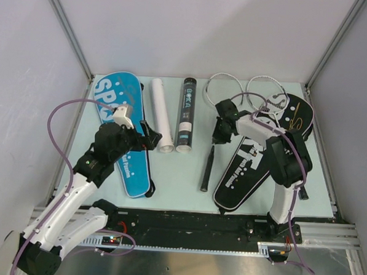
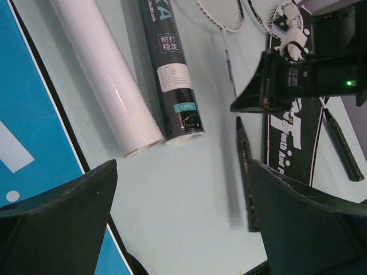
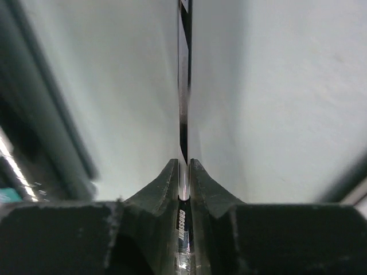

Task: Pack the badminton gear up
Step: Adjust the racket at the center of the board.

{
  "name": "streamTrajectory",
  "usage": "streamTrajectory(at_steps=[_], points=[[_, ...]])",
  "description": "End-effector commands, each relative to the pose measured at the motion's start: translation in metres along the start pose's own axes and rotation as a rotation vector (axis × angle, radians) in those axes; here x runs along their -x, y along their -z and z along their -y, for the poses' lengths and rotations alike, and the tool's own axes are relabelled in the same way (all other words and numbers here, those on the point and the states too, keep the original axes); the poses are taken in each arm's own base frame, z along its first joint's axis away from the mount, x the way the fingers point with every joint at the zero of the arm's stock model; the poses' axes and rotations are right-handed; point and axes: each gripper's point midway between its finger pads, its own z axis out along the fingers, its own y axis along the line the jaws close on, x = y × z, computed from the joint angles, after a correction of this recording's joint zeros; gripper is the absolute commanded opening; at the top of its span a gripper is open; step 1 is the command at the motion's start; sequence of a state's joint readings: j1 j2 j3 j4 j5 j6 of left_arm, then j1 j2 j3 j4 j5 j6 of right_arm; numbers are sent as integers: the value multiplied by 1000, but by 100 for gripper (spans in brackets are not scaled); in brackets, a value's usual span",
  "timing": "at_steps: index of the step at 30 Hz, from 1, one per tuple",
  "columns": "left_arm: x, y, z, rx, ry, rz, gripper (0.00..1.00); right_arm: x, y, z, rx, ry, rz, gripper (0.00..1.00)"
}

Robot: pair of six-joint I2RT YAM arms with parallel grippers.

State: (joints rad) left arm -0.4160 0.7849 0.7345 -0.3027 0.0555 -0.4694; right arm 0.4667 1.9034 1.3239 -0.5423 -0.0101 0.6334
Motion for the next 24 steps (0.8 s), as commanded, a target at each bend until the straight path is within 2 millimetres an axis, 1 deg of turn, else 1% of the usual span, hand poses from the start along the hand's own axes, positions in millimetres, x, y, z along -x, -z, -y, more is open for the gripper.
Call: streamTrajectory(at_steps=[1,3,4,6,7,8,9,10,12,13,15,17,18,21,22,23,24], points=[[0,2,-6,26,-16,16,97,37,-2,-60,108,-98,112,24],[-3,1,-7,26,-12,8,97,39,-4,-61,82,-104,119,32],[-4,1,-7,26,-10,3,97,42,0,-59,73,-104,129,35],[-6,0,-5,18,-8,-7,97,49,7,-45,41,-86,148,41],[-7,0,-4,12,-6,-15,97,50,12,-34,17,-53,149,43],[-9,-1,-3,5,-3,-24,97,57,21,-24,4,-25,164,45],[-11,-1,0,-11,-2,-34,97,59,27,-12,-14,35,164,46],[-13,-2,2,-23,-1,-46,96,65,38,-1,-24,84,176,46],[-17,-3,9,-56,-9,-73,93,70,57,25,-58,203,181,46],[-19,-5,12,-65,-20,-85,93,71,66,39,-79,260,183,46],[-25,-9,19,-76,-57,-110,92,77,79,73,-145,315,180,47],[-28,-12,31,-97,-94,-126,92,83,88,107,-208,324,164,47],[-29,-13,39,-112,-116,-132,91,87,92,125,-233,310,158,46],[-32,-17,60,-119,-204,-133,91,95,102,168,-257,251,141,43],[-38,-20,71,-133,-247,-146,90,96,104,178,-258,233,139,42],[-38,-22,78,-130,-281,-144,90,99,105,191,-264,216,142,42],[-46,-27,87,-129,-324,-160,90,99,105,201,-268,205,139,41]])
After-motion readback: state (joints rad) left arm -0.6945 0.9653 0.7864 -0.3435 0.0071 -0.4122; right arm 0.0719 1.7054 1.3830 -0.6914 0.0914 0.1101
